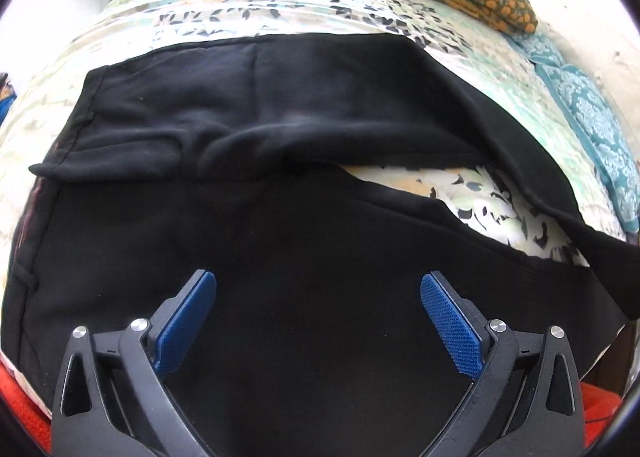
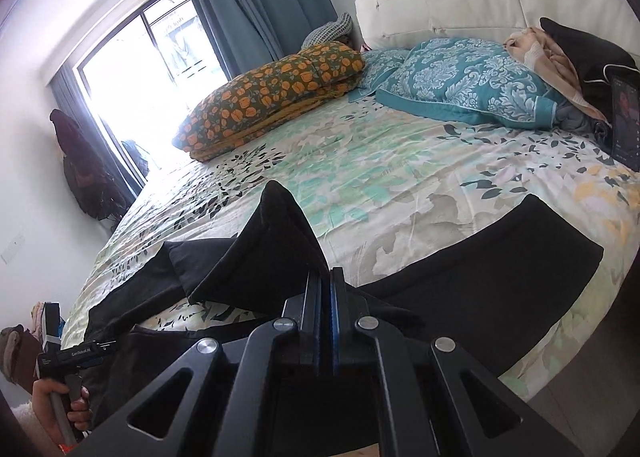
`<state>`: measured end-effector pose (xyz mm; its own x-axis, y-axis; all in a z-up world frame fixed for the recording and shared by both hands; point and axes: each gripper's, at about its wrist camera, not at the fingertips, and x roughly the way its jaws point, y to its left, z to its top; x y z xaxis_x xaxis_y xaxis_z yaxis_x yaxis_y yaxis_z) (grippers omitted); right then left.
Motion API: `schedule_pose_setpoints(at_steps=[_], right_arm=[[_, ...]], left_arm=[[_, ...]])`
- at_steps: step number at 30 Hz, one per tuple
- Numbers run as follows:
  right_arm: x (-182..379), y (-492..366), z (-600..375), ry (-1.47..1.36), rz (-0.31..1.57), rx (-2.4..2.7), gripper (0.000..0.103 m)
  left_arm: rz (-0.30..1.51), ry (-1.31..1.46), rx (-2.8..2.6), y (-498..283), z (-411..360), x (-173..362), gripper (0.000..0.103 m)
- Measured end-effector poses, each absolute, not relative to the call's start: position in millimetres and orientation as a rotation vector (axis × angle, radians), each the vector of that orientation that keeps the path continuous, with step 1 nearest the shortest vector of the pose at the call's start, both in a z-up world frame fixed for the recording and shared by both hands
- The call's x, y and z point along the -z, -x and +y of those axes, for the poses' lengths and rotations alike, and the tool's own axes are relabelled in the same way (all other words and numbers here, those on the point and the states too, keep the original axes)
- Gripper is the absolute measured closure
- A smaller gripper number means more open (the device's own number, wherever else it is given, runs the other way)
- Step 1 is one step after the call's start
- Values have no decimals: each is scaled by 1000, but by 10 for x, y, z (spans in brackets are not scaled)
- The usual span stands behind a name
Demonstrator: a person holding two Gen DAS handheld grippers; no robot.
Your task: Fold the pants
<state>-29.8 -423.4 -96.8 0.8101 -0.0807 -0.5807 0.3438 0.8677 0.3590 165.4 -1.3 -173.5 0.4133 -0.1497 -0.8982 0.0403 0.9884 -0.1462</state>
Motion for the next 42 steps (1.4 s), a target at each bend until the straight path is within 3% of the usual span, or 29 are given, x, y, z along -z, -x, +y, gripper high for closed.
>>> schedule_pose_setpoints(at_steps=[14,22,35,37,39,40,42], right_arm=[[1003,424,-4450,-546,553,258,99],[955,479,-4449,-534,532,260,99],[420,866,-4445,-491,428,202,99],[329,915,-4504,-474,429,180,99],[297,895,-4622,-471,453,157,99],[294,861,-4680,-462,467,150,99],[274,749,-4761,-412,485,149,99]], left_arm=[[1182,217,242,-2360,-631,1705,1],[1141,492,300,-2913,-586,1584,1],[1219,651,212,-3591,-566,1893,2],[1243,669,219,-3598,-541,1921,19],[1295,678,236,-3568,-496,1979,92],[1316,682,242,-3550,-464,1995,99],[1282,692,259,-3456,-380,1884,101]])
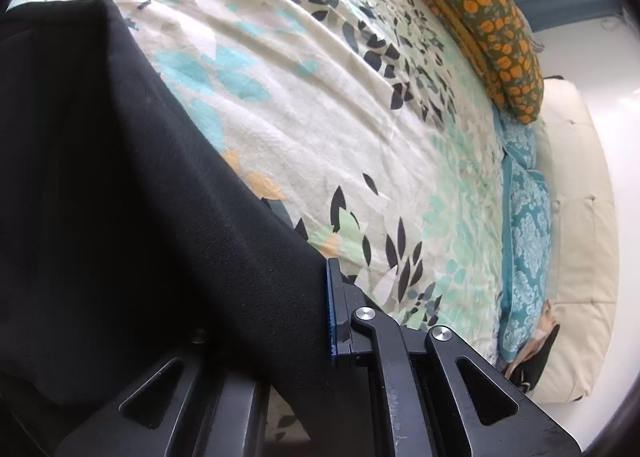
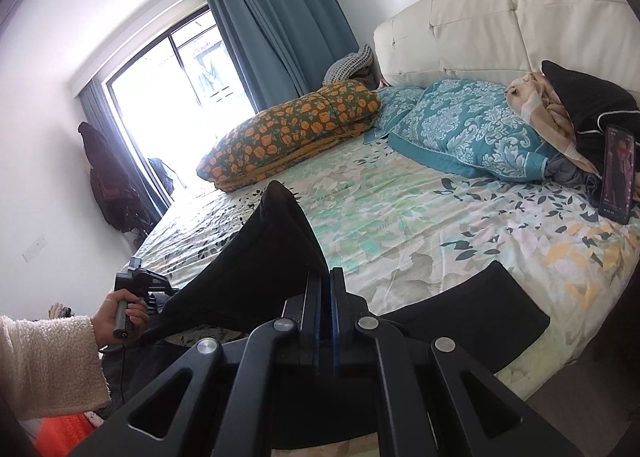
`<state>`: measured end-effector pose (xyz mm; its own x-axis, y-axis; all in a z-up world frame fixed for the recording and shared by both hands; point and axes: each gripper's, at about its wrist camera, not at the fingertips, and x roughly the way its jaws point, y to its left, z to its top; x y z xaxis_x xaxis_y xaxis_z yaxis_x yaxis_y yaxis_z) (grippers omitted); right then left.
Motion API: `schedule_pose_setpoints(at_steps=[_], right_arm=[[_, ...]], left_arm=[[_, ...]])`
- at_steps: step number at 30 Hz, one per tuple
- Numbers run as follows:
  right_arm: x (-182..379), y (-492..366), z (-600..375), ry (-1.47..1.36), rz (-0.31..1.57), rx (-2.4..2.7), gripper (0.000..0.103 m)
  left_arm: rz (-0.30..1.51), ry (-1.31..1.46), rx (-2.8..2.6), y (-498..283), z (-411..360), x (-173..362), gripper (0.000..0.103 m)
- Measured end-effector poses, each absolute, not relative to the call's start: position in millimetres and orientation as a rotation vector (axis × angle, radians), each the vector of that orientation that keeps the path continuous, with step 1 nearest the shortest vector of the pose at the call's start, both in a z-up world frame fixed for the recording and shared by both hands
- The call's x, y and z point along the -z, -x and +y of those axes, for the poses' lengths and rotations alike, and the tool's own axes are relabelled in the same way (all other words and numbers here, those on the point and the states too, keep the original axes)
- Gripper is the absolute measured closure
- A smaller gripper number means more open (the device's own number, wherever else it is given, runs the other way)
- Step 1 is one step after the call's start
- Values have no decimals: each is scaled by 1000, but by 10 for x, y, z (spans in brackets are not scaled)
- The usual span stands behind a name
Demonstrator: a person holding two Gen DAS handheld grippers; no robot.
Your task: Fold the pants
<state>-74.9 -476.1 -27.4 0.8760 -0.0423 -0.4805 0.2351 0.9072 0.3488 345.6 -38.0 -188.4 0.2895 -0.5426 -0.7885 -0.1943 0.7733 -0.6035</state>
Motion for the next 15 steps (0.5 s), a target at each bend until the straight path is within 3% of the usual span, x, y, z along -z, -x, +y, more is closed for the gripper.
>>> schedule_pose_setpoints(at_steps=[6,8,12,14,15], right_arm=[[-52,261,-5019,-189,411,155,100],[-54,206,-5088,-103,419,170,100],[737,171,-5424,-168,684,132,98],[1380,176,-5549,-225,917,157,91],[1607,229,-5581,-259,994,162,82]], left_arm=[[959,587,368,-2707,-175,765,101],[896,527,382,-2243,-95,621,101],[990,298,364,-1494,-297,1119,101],[1065,247,337,-1325,-385,1471,101],[1079,250,326,-1257,-375,1561,101]])
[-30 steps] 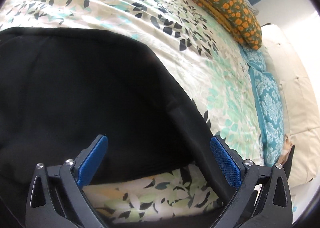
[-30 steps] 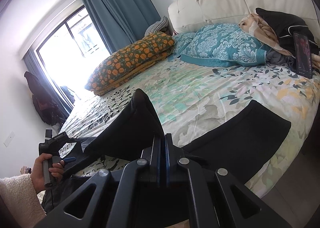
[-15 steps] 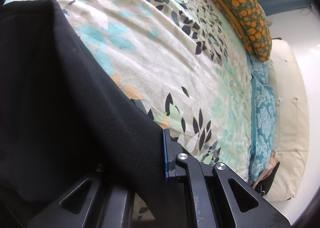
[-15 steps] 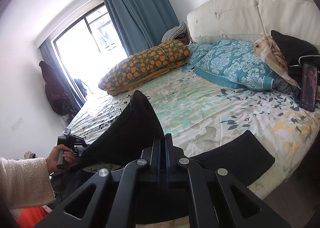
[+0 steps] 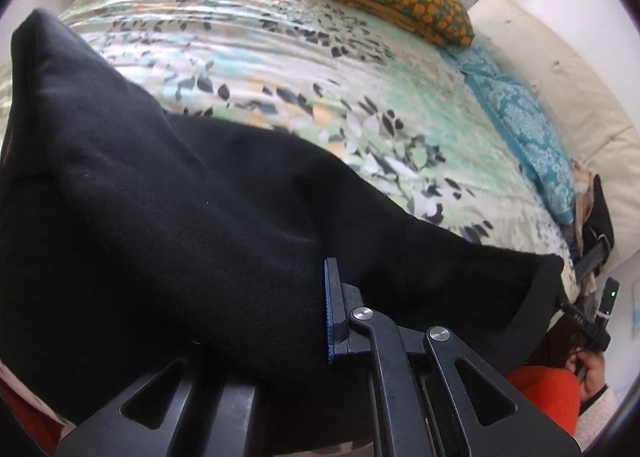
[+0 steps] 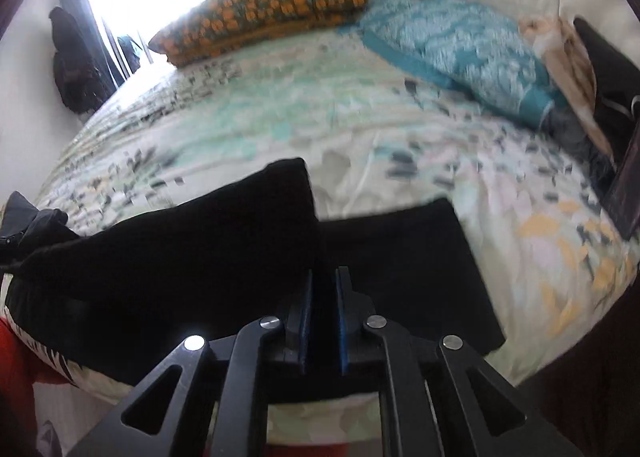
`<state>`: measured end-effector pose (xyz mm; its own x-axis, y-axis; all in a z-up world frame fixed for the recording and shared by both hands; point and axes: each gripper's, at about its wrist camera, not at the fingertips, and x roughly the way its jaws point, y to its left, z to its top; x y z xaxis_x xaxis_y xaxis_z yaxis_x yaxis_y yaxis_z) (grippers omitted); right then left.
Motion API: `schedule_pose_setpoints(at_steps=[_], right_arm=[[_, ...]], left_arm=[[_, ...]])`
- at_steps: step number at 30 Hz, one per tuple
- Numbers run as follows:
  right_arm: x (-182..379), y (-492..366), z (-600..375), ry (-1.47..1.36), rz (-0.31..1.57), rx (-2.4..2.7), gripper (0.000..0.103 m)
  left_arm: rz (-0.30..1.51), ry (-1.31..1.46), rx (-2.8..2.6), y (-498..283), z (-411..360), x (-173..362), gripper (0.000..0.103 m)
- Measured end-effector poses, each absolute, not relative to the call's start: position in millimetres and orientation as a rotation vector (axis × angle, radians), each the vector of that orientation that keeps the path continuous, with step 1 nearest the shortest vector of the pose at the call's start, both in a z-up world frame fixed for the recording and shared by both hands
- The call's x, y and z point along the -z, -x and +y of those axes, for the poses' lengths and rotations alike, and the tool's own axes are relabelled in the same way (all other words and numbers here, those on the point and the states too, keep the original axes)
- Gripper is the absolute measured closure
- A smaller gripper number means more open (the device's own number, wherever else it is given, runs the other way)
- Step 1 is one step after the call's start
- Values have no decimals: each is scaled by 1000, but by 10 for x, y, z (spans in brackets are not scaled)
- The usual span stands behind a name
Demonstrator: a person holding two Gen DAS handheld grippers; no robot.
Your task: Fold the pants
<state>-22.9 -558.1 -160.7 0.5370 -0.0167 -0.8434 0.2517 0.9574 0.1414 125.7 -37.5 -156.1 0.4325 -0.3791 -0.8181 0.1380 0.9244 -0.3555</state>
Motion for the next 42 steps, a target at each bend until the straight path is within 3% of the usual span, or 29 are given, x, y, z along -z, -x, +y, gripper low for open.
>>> schedule_pose_setpoints(at_steps=[1,4,19,42], right_arm=[[1732,307,-5601,-298,1033,153,69],[1675,563,-5623,-338,1013,165,46],[1555,714,-5522,-757,1111,48,45],[1792,1342,-6066,-1161,903,109,46]], left_arm=[[1087,266,326,-1206,-353,1608,101],[1082,263,341,-1122,-339,1586,101],[1084,294,356,-1078,-286,1535,100],[1090,284,355,-1103,-349,1527,100]])
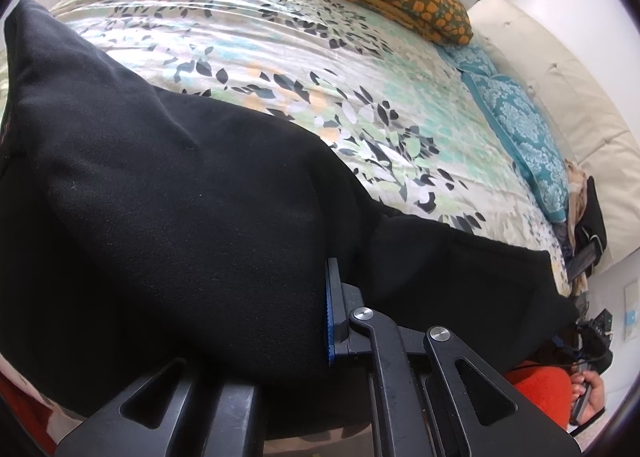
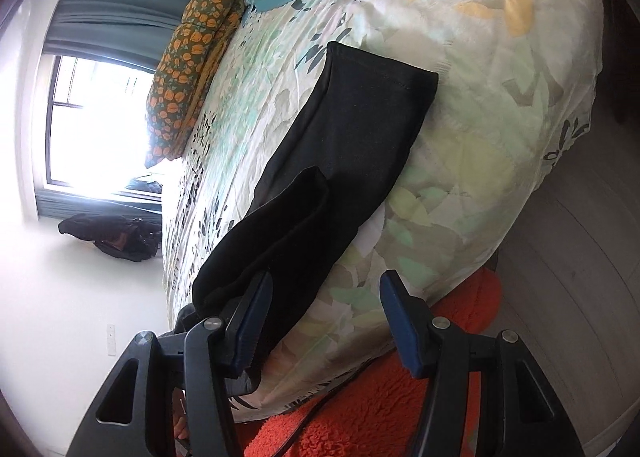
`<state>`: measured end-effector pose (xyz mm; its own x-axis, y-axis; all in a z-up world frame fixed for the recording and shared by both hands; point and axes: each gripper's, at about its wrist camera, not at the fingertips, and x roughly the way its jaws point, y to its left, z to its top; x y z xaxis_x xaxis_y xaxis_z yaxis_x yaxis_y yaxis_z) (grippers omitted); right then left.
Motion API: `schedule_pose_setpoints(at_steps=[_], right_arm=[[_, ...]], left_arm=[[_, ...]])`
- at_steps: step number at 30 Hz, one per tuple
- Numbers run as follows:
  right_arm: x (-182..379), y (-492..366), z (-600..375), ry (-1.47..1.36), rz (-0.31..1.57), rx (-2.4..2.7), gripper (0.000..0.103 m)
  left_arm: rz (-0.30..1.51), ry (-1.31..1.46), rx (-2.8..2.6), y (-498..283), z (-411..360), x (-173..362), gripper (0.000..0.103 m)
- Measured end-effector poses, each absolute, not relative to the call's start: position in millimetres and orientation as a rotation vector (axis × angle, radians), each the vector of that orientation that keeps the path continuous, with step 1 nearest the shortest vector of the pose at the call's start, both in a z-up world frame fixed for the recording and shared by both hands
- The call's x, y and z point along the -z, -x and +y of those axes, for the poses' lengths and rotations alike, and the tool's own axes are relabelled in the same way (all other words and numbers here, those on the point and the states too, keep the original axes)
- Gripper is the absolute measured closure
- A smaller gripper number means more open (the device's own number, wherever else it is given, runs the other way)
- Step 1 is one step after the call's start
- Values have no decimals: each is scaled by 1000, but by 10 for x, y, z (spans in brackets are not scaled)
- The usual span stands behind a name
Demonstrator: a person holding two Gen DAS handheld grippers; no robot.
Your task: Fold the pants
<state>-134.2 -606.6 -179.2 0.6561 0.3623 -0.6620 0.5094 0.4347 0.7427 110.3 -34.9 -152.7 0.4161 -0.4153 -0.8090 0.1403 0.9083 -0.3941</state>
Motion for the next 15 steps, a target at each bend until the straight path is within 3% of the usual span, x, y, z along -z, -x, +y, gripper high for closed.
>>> schedule_pose_setpoints(at_steps=[8,15], right_arm=[[1944,1552,-6117,-1346,803,92,47],[2186,1708,-6148,-1613,586,61,49]], left_arm=[[1087,289,359,-1111,-343,1503,100],[1088,285,359,-1107,-360,1507,100]])
